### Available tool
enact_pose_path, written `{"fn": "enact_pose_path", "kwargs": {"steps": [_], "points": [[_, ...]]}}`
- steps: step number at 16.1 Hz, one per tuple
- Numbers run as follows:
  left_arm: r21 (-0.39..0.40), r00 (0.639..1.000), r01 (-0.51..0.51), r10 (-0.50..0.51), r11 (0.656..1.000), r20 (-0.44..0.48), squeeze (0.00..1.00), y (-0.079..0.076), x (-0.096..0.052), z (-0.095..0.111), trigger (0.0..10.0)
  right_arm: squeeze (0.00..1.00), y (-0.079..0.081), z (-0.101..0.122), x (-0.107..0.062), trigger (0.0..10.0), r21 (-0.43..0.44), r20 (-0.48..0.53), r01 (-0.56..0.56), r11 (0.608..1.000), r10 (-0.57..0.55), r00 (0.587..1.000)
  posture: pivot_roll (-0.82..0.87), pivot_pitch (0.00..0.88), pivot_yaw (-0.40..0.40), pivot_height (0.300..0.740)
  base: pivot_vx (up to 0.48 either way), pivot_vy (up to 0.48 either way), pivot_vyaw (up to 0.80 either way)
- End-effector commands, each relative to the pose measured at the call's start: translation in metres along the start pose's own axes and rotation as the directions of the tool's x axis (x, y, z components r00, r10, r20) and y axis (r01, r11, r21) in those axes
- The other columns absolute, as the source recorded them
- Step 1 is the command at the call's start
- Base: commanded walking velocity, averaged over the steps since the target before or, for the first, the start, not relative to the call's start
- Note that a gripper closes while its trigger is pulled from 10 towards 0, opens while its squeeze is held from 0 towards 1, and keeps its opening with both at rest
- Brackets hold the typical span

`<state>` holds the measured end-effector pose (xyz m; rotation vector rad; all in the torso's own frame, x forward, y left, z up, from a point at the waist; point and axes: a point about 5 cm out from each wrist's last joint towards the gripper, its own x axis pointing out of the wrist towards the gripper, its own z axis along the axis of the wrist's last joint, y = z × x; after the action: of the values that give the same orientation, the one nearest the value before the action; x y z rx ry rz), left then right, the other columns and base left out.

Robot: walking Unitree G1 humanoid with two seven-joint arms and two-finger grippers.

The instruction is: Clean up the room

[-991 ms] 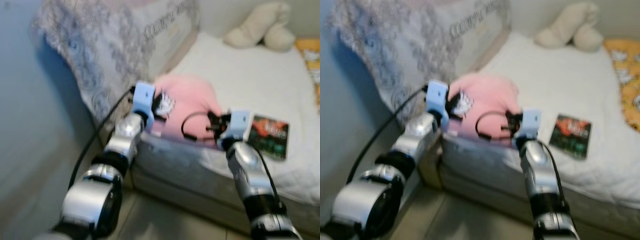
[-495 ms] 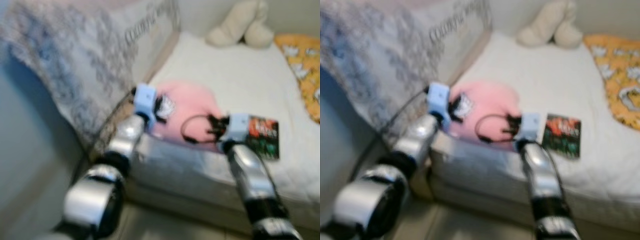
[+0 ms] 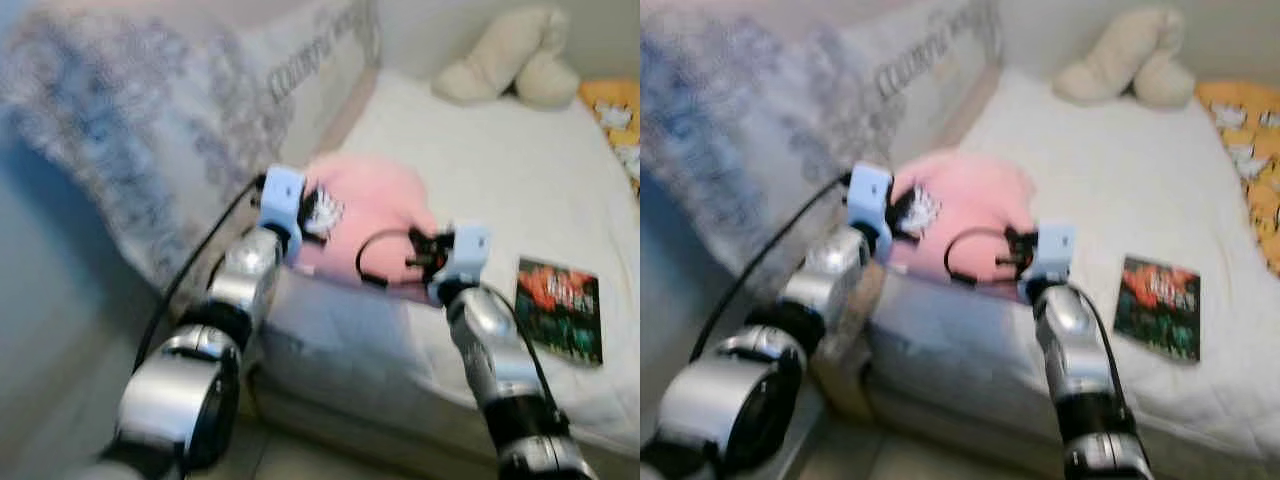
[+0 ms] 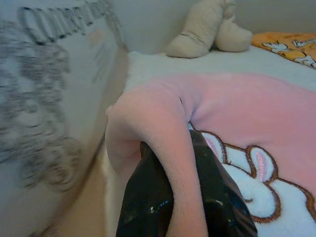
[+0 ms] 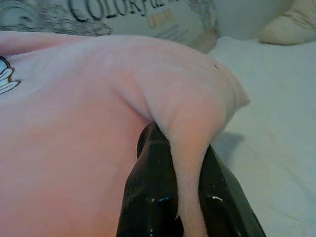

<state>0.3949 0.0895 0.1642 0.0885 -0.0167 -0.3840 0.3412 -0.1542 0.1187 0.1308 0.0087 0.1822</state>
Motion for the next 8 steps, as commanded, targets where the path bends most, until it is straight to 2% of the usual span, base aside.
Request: {"fn": "enact_pose_path", "kwargs": {"steps": [1, 8], "points": [[0.007, 0.998, -0.032, 0.031, 0.999, 0.059, 0.00, 0.0040, 0.0045, 0.0172, 10.0, 0.00, -0.0203, 0.0076, -0.0050, 10.0, -0.018, 0.020, 0.071, 0.997, -0.071, 0.997, 0.01, 0.000, 0.025, 0.740, 0.446, 0.000, 0.00], [0.012, 0.997, -0.054, 0.053, 0.998, 0.056, 0.00, 0.0090, 0.0062, 0.0216, 10.0, 0.00, -0.0199, 0.0085, -0.0044, 10.0, -0.039, 0.009, 0.054, 0.998, -0.054, 0.999, 0.00, 0.033, 0.009, 0.740, 0.446, 0.000, 0.00]]}}
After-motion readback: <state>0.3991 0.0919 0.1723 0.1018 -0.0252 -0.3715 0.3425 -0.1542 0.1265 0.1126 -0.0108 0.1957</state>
